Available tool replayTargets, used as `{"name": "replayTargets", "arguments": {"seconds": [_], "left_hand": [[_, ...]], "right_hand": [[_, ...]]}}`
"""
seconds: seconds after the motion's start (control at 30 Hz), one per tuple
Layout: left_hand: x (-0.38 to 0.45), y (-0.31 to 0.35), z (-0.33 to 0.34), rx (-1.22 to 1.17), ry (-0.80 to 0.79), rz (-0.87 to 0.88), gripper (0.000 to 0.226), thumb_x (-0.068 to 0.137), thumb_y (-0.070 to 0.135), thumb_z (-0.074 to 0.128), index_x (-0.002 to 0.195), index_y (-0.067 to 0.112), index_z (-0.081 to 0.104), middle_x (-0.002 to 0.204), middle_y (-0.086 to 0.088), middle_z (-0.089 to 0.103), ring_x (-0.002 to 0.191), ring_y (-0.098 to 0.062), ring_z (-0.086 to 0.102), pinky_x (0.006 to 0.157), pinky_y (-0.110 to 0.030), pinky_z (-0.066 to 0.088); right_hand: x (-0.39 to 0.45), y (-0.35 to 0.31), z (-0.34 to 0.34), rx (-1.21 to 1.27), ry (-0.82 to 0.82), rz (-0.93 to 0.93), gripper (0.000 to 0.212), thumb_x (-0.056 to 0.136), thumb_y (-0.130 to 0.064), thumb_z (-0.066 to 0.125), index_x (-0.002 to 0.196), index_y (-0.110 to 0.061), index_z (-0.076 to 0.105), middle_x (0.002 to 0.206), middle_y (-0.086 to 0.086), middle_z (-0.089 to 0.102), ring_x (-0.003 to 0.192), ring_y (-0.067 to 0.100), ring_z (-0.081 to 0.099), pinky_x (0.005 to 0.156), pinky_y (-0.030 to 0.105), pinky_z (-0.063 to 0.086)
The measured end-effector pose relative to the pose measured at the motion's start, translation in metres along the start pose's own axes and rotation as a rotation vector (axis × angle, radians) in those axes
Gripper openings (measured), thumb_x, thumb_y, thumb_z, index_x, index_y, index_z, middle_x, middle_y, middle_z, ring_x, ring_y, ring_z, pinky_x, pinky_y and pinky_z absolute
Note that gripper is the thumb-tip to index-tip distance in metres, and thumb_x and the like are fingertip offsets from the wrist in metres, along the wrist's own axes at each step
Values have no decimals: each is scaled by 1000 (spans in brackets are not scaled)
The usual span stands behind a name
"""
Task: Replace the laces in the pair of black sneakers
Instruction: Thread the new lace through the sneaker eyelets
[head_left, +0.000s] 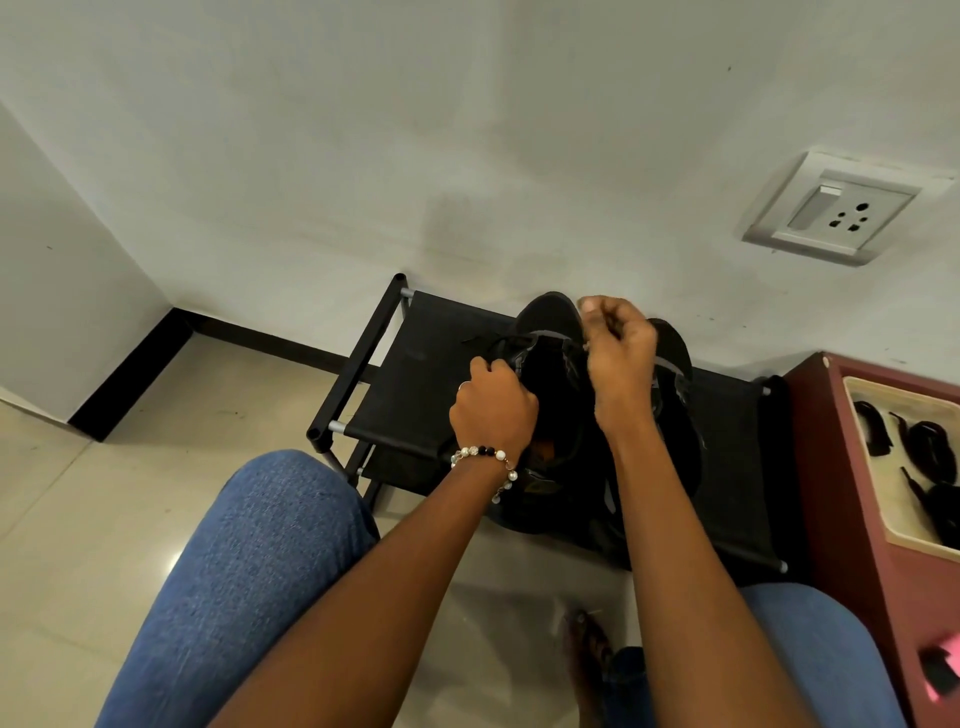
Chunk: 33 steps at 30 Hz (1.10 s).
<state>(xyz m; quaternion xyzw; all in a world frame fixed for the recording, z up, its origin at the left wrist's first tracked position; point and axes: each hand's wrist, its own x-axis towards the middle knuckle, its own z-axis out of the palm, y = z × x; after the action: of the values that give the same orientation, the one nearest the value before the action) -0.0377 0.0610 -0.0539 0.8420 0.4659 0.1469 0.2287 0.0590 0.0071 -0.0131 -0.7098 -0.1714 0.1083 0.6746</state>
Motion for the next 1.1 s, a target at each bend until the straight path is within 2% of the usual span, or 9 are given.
{"name": "replayTargets", "arguments": {"seconds": [0.13,0.23,0.33,0.47,0.6,0.73,0.83,0.97,1.1], "left_hand": [[1,-1,0,11,-16,-1,21,96,24,46,99,8,58,105,-10,54,74,-24,54,58,-32,39],[1,-2,1,18,-19,-6,19,96,23,46,98,8,58,105,-9,54,69,-20,47,57,-31,36],[1,-1,0,10,-17,-9,20,95,23,47,99,8,59,106,-9,54,70,-21,47,58,-31,36],[0,0,-1,-2,-17,1,21,94,25,48,100,8,59,106,-9,54,78,-26,58,59,-32,43],[0,1,-1,-2,-4,-4,20,93,23,48,97,8,60,105,-9,55,76,-26,59,60,-32,46],[-1,1,-1,-6,4,-3,19,93,22,48,96,7,60,104,-9,54,73,-25,55,58,-31,42],[0,1,0,-4,4,-12,18,93,22,48,96,8,60,103,-9,54,69,-21,49,57,-31,39],[0,1,-1,-11,-10,-3,22,94,24,49,101,8,61,106,-9,55,78,-26,59,59,-32,43],[0,0,-1,-10,-10,-7,22,95,23,46,102,7,60,107,-10,54,80,-27,58,59,-32,38]], "right_hand": [[-4,23,16,-901,-211,-189,25,93,-16,61,116,-10,68,118,12,55,108,26,55,96,41,48],[-12,27,23,-1044,-181,-234,16,92,-7,57,98,-2,71,112,14,50,98,29,53,84,43,51],[-11,23,21,-962,-151,-164,11,92,-8,59,88,-2,68,115,14,49,99,29,55,87,43,51],[-4,23,14,-578,-137,74,22,91,-17,59,71,-24,62,109,10,61,105,27,58,95,48,49],[-6,11,4,188,-48,336,24,97,-7,52,78,-12,65,90,6,70,95,25,65,80,34,57],[-9,7,4,364,-97,304,20,100,-8,47,85,-11,60,93,8,74,95,22,68,89,37,55],[-6,15,8,-43,-63,119,9,96,-10,56,96,-11,65,85,1,69,88,14,66,90,32,54],[0,29,16,-762,-158,-150,26,91,-14,64,116,-15,68,111,6,58,111,24,55,98,43,46],[1,31,20,-1001,-168,-216,19,91,-16,64,104,-6,74,118,16,53,110,31,52,89,44,50]]}}
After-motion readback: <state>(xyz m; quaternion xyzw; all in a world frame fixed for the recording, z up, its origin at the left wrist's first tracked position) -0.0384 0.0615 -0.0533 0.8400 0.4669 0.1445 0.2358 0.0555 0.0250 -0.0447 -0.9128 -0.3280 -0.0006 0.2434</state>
